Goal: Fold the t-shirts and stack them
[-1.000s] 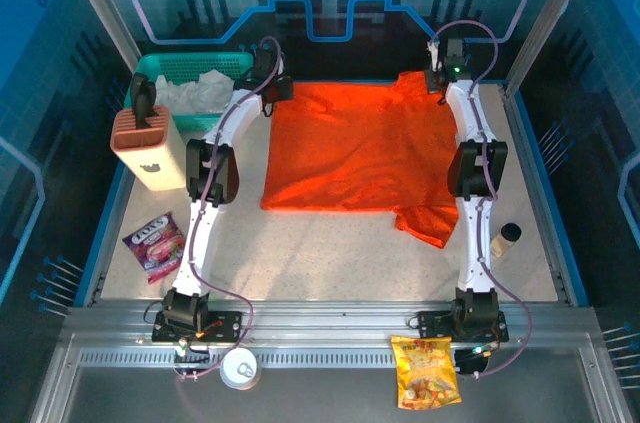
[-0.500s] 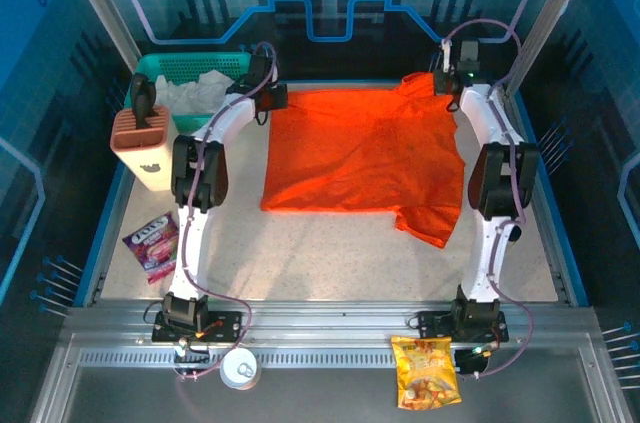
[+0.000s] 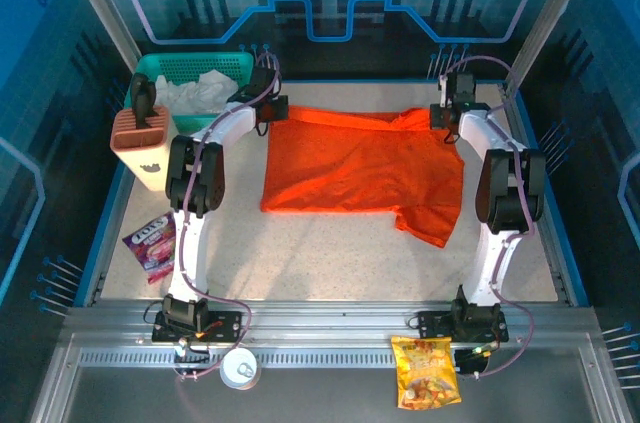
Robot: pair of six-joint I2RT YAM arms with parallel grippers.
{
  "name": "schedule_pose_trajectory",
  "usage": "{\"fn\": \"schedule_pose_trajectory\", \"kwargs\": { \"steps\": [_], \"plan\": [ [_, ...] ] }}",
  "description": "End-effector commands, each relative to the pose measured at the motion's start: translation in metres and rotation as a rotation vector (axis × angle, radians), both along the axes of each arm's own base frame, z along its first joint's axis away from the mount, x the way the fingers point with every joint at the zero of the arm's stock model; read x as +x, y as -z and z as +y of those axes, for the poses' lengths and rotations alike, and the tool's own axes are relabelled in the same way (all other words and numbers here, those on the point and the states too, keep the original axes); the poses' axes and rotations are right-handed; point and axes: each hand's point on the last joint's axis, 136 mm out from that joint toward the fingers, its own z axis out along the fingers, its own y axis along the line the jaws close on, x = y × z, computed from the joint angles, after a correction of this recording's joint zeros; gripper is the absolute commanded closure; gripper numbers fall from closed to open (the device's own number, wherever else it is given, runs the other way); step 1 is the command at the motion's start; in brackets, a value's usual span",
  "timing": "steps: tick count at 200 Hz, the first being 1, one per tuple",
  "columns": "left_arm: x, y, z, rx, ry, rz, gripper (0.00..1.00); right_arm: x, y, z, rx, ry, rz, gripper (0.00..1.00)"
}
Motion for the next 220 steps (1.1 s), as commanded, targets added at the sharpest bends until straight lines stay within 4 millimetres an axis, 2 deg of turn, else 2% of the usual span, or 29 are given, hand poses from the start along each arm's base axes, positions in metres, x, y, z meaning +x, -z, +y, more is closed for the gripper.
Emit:
{"fn": "schedule_pose_trajectory", "kwargs": {
  "steps": [1,88,104,128,141,166,186,203,220],
  "plan": [
    [-0.002,-0.018,0.002,0.019,-0.003,-0.036,1.00,0.003,-0.016,-0.004,0.031,0.028,-0.071,1.00],
    [-0.026,0.001,0.002,0.052,0.005,0.055,1.00,-0.029,0.026,0.000,0.069,0.036,0.024,1.00],
    [-0.031,-0.001,0.005,0.066,-0.008,0.041,0.87,-0.039,0.032,0.002,0.083,0.042,0.064,1.00],
    [-0.040,-0.012,0.010,0.075,-0.018,0.004,0.75,-0.059,0.032,0.005,0.106,0.051,0.108,1.00],
    [-0.046,-0.018,0.010,0.078,-0.010,-0.013,0.71,-0.071,0.032,0.008,0.118,0.047,0.155,0.85],
    [-0.057,-0.036,0.011,0.095,-0.005,-0.058,0.65,-0.103,0.035,0.017,0.170,0.040,0.258,0.66],
    [-0.065,-0.051,0.012,0.106,0.000,-0.099,0.56,-0.123,0.029,0.027,0.220,0.023,0.292,0.53],
    [-0.069,-0.067,0.012,0.108,0.002,-0.137,0.44,-0.128,0.014,0.033,0.252,0.003,0.281,0.47],
    [-0.067,-0.079,0.011,0.105,0.006,-0.160,0.35,-0.120,-0.002,0.040,0.289,-0.019,0.254,0.45]
  ]
}}
